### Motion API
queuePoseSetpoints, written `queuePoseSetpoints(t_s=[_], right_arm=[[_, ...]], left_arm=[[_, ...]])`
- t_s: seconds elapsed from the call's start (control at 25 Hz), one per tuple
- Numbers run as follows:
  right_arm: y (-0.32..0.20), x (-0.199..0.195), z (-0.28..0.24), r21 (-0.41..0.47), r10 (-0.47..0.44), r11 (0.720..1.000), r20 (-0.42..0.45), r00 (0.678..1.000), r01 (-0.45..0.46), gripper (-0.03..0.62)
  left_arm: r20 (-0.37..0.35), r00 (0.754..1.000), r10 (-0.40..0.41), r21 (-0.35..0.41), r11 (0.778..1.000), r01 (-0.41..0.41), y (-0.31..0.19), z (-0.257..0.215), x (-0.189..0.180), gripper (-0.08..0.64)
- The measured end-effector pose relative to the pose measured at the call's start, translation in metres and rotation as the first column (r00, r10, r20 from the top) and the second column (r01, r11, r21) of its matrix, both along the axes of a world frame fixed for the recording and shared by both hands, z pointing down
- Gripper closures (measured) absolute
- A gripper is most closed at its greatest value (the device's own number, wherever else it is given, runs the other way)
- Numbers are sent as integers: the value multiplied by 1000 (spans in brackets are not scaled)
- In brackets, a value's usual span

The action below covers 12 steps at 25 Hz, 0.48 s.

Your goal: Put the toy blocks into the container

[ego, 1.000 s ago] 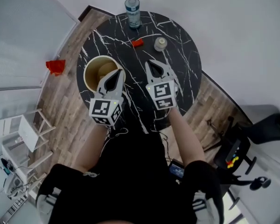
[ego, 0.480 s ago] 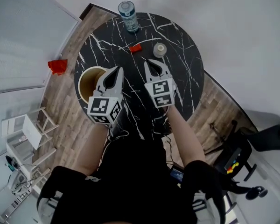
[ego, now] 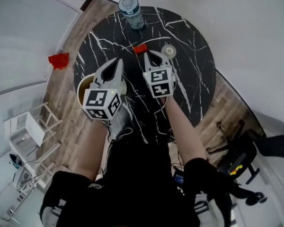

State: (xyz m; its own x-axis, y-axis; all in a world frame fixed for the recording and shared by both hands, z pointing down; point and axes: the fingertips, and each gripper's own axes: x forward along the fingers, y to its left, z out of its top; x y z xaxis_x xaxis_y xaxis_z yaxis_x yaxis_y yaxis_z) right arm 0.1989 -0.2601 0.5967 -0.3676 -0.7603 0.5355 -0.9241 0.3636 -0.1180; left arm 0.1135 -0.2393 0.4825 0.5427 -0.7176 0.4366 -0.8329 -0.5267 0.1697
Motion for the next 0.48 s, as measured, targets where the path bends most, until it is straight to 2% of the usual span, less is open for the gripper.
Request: queuePoseSetpoints(t_s=[0.28, 0.36, 0.48], right_arm=[[-21, -4, 40, -69, 55, 996, 23, 998, -53, 589], [-25, -5, 49, -89, 72, 994, 25, 997, -70, 527], [-29, -9, 64, -125, 94, 988, 33, 995, -89, 521]], left_arm=[[37, 999, 33, -16, 999, -33, -21, 8, 7, 560], [40, 999, 35, -15, 999, -35, -24, 11, 7, 560], [46, 998, 40, -18, 999, -39, -30, 14, 7, 560]])
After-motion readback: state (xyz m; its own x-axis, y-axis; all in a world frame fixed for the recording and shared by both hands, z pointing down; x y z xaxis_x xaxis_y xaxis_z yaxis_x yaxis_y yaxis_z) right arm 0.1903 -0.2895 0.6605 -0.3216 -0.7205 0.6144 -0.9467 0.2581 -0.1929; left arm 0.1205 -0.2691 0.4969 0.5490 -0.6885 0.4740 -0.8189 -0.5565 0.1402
